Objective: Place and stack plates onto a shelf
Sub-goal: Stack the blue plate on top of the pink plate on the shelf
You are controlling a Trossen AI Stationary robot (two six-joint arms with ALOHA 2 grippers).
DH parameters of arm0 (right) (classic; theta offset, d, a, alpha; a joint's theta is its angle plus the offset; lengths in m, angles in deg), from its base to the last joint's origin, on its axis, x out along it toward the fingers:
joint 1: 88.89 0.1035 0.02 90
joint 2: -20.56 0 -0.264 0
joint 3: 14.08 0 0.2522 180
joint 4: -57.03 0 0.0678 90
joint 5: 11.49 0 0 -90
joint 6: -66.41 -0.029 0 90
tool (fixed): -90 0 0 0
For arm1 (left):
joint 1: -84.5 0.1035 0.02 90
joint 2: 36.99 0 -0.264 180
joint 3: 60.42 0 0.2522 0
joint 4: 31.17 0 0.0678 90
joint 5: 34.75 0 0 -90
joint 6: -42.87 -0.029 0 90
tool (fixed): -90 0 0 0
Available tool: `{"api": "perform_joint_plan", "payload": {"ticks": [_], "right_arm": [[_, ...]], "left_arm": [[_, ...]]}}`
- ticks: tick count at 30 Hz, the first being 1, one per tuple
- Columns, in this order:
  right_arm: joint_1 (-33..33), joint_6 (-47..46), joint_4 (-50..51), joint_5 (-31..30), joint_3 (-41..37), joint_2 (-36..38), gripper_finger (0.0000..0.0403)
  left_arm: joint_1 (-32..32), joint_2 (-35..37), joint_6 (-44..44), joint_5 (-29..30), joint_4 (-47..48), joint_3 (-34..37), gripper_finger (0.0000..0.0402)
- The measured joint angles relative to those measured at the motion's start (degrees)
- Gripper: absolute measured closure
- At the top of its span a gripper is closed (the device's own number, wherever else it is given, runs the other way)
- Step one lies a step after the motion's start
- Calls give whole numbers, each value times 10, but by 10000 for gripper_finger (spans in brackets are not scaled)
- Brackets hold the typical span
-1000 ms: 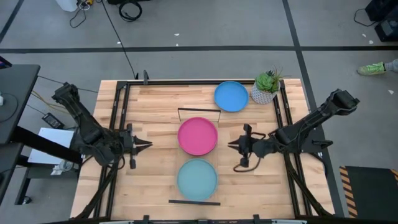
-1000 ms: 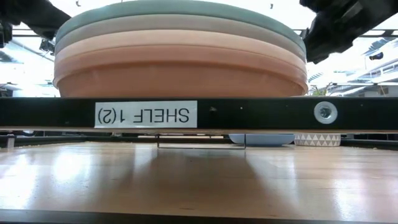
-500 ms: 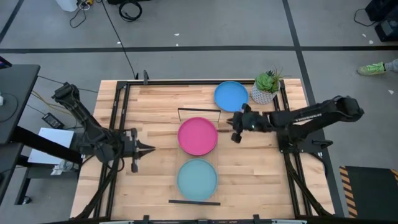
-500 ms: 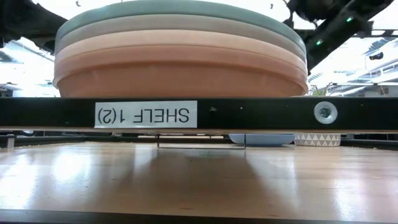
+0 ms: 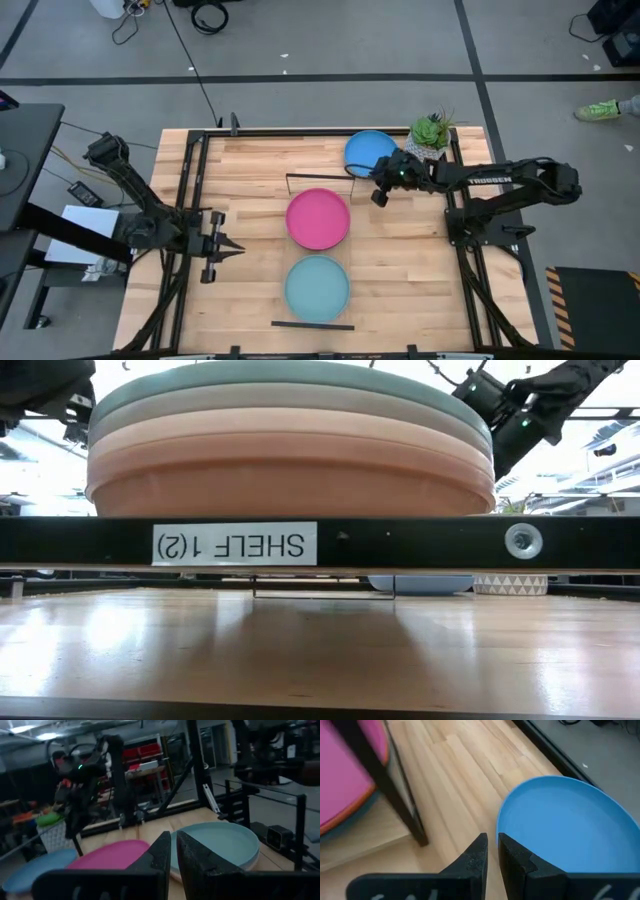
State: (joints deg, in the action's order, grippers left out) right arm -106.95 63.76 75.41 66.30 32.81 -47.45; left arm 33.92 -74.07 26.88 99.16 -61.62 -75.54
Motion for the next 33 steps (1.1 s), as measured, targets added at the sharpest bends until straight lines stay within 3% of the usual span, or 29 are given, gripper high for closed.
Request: {"api": "perform_joint_plan", "payload": {"ticks": [7,16,24,33], "right_arm": [[-37,4,-11,19,18,-74,333],[-57,50,8,19,75,-121,275],[-64,92,37,28,88,-163,230],[-64,127,79,7,88,-204,225]], "left_arm": [[0,0,-73,-29,-5,0,365],[0,0,-93,-161,57,0,365],[8,0,-40,-138,54,0,365],[34,0,-11,-135,56,0,365]]}}
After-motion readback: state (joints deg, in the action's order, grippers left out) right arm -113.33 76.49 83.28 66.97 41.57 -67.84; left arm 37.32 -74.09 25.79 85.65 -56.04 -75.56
